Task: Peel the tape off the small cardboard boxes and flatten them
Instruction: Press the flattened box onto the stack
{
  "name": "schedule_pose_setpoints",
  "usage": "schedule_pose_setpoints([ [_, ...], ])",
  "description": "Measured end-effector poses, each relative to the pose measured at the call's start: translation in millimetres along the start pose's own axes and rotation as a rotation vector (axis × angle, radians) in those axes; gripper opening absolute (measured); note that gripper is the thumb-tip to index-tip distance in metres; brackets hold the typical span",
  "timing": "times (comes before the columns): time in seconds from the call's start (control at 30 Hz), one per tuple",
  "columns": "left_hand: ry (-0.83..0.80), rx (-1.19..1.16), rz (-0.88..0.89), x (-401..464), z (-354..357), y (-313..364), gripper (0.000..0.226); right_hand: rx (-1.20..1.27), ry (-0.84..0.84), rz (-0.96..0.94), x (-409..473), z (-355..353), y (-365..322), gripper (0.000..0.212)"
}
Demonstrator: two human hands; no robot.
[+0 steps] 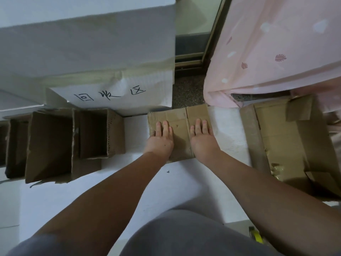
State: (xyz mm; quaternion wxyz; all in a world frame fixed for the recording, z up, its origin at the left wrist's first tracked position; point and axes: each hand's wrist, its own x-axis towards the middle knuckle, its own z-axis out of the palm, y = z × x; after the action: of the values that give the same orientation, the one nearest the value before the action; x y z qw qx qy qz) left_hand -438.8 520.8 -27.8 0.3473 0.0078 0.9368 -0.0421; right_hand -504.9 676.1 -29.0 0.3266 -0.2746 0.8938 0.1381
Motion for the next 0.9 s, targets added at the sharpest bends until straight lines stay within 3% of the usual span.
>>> schedule_pose_setpoints([
  [0.27, 0.084, -0.076, -0.058, -15.8, -2.2, 4.7, 0.088, 0.049, 0.078, -0.038, -17.1, -0.4, 9.0, 0.1],
  [0.37, 0.206, -0.069, -0.069, -29.8, 6.1, 5.7, 0.087, 0.107, 0.144, -0.04, -22.9, 11.8, 9.2, 0.104],
  [0.6, 0.232, -0.17, -0.062, -41.4, 29.4, 7.1, 0.064, 0.291, 0.228, -0.118, -39.1, 30.3, 22.1, 0.069],
  [0.77, 0.208, -0.177, -0.031, -49.0, 23.9, 8.8, 0.077, 0.161, 0.305, -0.073, -51.8, 27.4, 17.9, 0.064],
  [0.9, 0.148, -0.252, 0.016, -57.4, 12.8, 5.0, 0.067, 0.131, 0.22, -0.083, -63.8, 24.1, 17.8, 0.063],
])
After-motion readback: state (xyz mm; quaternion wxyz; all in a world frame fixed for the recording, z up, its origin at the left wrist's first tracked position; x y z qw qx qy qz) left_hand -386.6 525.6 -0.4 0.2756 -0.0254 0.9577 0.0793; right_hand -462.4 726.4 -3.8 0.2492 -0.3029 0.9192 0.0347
